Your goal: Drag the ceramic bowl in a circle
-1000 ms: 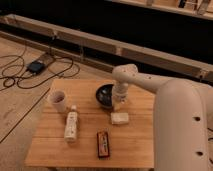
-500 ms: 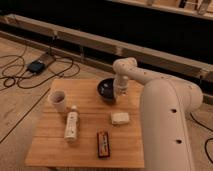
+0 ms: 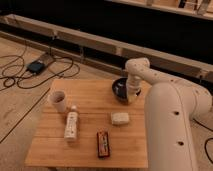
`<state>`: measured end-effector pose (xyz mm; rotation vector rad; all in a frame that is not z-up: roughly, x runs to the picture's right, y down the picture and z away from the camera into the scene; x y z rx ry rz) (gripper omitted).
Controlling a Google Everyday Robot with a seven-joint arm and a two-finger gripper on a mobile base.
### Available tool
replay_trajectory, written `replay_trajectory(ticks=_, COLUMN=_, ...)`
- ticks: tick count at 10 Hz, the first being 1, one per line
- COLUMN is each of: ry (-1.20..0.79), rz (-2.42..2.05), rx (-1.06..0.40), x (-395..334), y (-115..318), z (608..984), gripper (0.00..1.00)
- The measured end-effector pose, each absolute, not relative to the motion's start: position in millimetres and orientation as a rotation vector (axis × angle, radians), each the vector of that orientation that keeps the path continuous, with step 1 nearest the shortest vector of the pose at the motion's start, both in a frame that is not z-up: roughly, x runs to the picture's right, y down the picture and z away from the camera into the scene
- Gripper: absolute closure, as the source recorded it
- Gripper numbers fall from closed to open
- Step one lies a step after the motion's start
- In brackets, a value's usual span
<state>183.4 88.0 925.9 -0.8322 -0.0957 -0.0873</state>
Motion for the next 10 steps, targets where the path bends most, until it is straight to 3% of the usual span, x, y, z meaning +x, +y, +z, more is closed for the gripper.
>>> replay_trajectory(ticks=4, ry=-0.094, rz=-0.007, rx=-0.853, x=201.6, y=116.6, z=902.1, gripper=1.00)
replay_trajectory(ticks=10, ry=-0.231, rz=-0.119, rx=-0.871, x=130.9, y=141.2, z=867.3, gripper=0.97)
